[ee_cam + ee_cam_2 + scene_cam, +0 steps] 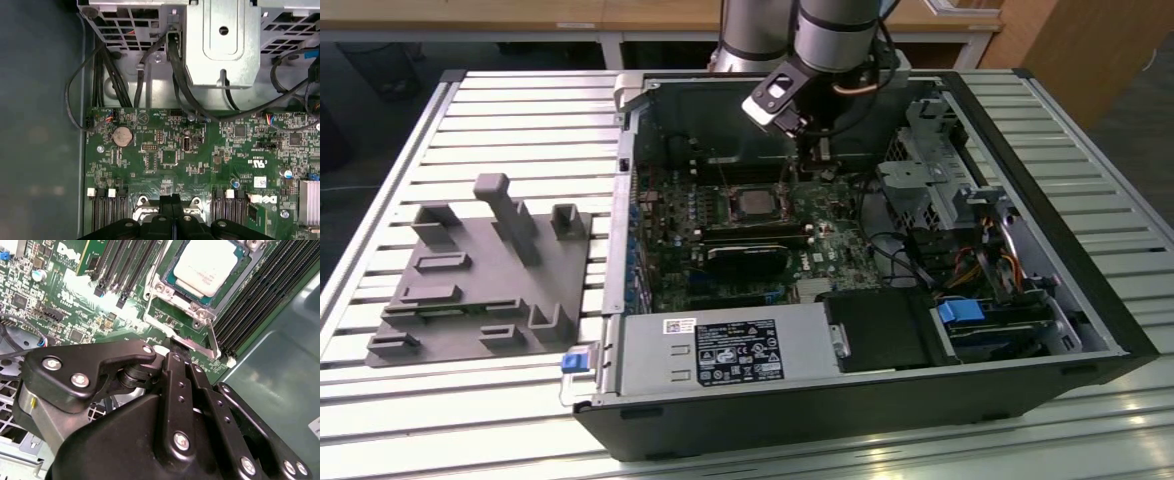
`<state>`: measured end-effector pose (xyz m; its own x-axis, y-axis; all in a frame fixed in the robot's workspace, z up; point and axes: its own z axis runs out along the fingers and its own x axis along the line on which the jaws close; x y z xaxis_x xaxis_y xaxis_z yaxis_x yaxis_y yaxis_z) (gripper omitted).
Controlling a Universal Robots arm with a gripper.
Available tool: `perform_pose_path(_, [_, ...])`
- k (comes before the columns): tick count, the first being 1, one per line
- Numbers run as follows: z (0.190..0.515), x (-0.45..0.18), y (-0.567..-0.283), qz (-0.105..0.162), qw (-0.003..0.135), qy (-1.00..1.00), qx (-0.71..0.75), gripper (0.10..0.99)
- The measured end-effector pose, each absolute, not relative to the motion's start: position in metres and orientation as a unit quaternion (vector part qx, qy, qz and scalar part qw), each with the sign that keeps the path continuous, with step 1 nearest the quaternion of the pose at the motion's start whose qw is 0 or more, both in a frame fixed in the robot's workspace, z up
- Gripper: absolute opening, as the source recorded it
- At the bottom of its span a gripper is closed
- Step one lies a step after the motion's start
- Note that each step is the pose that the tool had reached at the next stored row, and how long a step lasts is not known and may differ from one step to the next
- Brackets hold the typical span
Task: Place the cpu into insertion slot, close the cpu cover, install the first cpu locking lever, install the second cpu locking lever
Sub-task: 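Close the cpu cover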
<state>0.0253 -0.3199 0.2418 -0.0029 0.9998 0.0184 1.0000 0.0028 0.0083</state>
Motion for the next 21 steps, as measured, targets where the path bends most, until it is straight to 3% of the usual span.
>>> perform_pose_path(21, [0.238,-0.005,-0.32,-0.009,0.004,-0.708,-0.706,0.106])
